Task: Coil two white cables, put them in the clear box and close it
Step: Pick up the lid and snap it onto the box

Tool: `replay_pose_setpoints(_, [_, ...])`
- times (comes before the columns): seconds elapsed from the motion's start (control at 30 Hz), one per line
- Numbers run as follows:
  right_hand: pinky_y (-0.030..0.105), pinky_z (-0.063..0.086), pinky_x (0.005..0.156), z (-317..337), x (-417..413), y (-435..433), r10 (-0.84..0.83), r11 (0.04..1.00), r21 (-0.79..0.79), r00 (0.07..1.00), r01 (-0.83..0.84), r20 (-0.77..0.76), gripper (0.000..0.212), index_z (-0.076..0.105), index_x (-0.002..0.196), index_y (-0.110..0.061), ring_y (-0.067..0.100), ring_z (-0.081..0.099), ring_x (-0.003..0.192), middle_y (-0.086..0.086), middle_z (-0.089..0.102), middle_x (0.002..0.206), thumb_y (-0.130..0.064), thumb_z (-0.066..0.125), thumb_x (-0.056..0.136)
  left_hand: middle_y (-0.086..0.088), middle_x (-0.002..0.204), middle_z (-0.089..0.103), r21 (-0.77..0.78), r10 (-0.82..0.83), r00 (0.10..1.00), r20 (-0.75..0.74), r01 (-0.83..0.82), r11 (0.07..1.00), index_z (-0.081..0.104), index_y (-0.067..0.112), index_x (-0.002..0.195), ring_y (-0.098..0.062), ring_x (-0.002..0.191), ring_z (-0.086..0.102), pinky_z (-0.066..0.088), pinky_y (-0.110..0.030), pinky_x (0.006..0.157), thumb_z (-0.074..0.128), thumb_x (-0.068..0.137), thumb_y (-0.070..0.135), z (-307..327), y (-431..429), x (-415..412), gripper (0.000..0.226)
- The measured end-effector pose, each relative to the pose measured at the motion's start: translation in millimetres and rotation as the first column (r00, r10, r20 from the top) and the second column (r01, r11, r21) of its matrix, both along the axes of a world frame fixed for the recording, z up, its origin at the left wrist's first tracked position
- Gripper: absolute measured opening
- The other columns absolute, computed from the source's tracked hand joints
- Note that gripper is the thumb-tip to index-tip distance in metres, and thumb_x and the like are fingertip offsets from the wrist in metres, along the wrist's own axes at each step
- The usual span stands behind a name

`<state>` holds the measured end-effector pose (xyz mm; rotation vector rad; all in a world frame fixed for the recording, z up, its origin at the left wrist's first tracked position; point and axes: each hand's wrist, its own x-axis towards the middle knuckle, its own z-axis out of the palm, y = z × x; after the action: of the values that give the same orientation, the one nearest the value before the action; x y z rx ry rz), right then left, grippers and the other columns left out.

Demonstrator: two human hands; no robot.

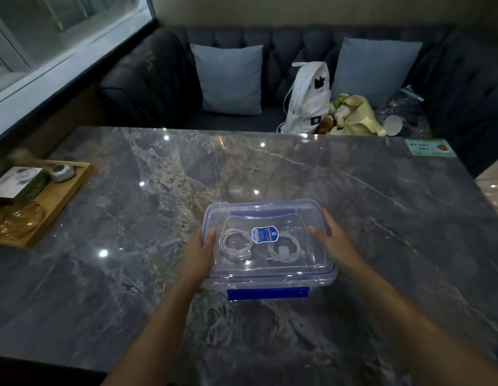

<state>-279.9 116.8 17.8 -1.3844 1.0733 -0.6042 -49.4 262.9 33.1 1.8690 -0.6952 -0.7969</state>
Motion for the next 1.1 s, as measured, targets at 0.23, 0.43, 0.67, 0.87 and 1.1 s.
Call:
replay_pose_setpoints(0.23, [0.032,0.057,0.078,-2,-3,4,0.057,0.996,-0.061,0.998,-0.057,-0.013,0.041,0.037,0.128,-0.043,0.010,0.062,0.101,-0.007,0.058,0.119,-0.036,0.051,0.091,-0.004,0.114,0.063,0.005,-0.072,0.996,0.061,0.072,0.997,0.053,0.022,0.121,-0.019,0.101,0.061,0.049,-0.040,0.090,0.041,0.097,0.035,-3,5,2,0.030])
replay_pose_setpoints(0.43, [0.016,0.054,0.067,-7,-9,6,0.045,0.996,-0.078,0.999,-0.047,-0.028,0.036,0.042,0.111,-0.062,-0.003,0.063,0.095,-0.023,0.060,0.111,-0.042,0.056,0.086,-0.006,0.117,0.062,0.032,-0.089,0.996,0.015,0.088,0.996,0.051,0.021,0.125,-0.021,0.101,0.063,0.052,-0.044,0.089,0.044,0.094,0.041,-11,11,4,0.038])
replay_pose_setpoints(0.67, [0.012,0.052,0.054,-10,-9,-5,-0.076,0.997,-0.021,0.996,0.075,-0.055,0.019,0.056,0.100,-0.040,-0.001,0.067,0.076,-0.013,0.065,0.094,-0.034,0.063,0.083,-0.005,0.095,0.068,0.070,0.028,0.991,-0.127,-0.019,0.997,0.062,0.016,0.100,-0.010,0.077,0.066,0.049,-0.022,0.057,0.056,0.089,0.038,-20,3,22,0.025])
replay_pose_setpoints(0.87, [0.029,0.055,0.063,0,9,-39,-0.158,0.981,0.091,0.974,0.174,-0.160,0.036,0.067,0.094,-0.009,0.016,0.069,0.073,0.003,0.072,0.081,-0.042,0.059,0.084,-0.005,0.093,0.074,0.075,0.029,0.970,-0.240,-0.012,0.997,0.072,0.020,0.089,-0.016,0.083,0.070,0.052,-0.029,0.069,0.056,0.085,0.048,-12,-32,46,0.033])
replay_pose_setpoints(1.1, [0.041,0.054,0.081,8,27,-55,-0.028,0.991,0.124,0.974,0.057,-0.225,0.032,0.069,0.085,-0.009,0.027,0.069,0.080,0.012,0.073,0.087,-0.040,0.059,0.085,-0.013,0.108,0.070,0.069,-0.047,0.981,-0.190,0.061,0.996,0.069,0.009,0.109,-0.027,0.103,0.064,0.046,-0.046,0.099,0.054,0.089,0.041,-14,-65,46,0.041])
